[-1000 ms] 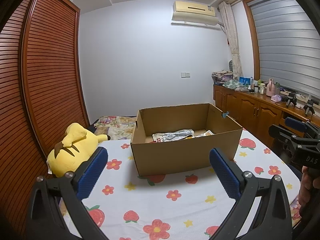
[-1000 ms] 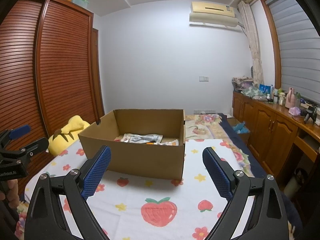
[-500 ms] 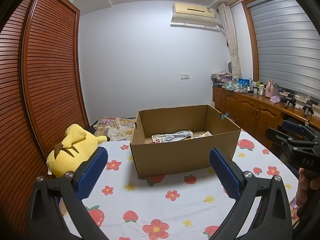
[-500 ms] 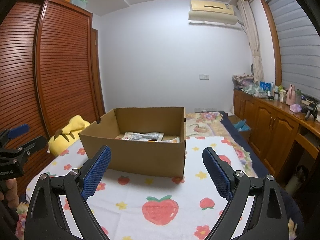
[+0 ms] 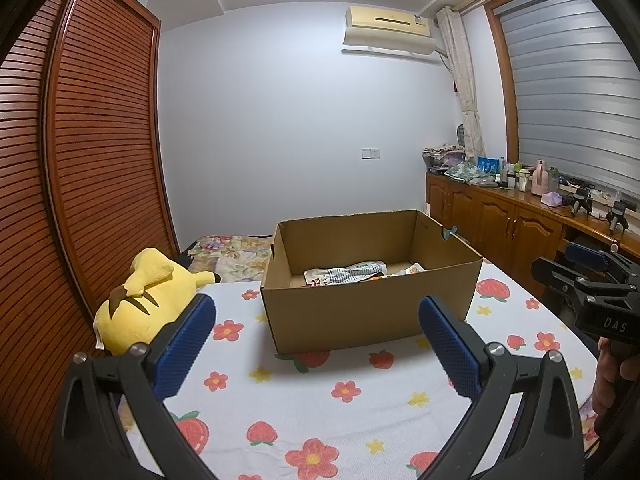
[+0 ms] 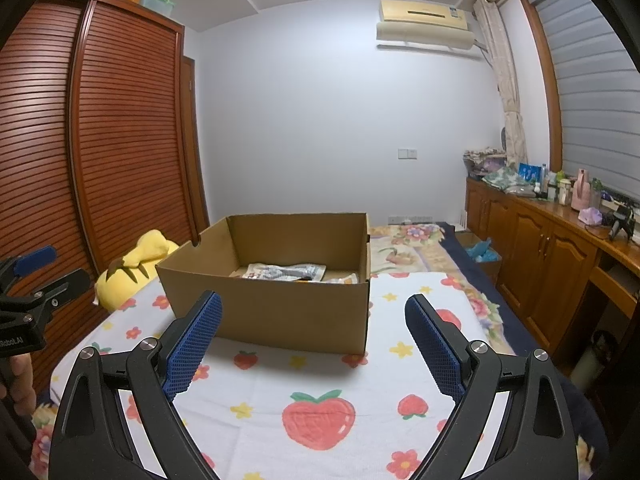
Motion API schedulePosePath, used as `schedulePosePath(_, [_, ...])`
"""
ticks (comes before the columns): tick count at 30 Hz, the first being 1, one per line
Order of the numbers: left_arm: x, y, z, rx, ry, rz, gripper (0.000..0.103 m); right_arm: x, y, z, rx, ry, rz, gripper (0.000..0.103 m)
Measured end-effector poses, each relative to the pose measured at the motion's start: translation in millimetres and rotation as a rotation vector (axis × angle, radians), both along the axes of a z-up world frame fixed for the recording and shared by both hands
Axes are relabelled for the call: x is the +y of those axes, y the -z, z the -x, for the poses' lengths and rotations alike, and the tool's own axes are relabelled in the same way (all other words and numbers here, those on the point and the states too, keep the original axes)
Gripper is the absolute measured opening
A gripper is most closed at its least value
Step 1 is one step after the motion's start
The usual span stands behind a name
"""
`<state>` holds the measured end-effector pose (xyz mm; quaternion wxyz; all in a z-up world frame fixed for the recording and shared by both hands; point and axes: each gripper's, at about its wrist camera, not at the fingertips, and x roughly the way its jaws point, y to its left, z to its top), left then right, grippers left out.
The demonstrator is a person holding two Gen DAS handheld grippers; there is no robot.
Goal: Organize snacks
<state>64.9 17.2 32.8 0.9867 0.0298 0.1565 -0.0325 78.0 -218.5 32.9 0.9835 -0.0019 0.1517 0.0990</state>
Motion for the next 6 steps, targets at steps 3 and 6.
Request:
schedulePosePath(3, [0.4,0.3,-0.1,0.001,0.0,-0.003,0.102,0.1,0.0,-0.1,-0.001,0.001,0.001,0.095])
schedulePosePath(6, [0.1,0.2,0.1,0.003,0.002,-0.002,0.102,-0.1,0.0,-0.2,0.001,0.0,0.001,0.095])
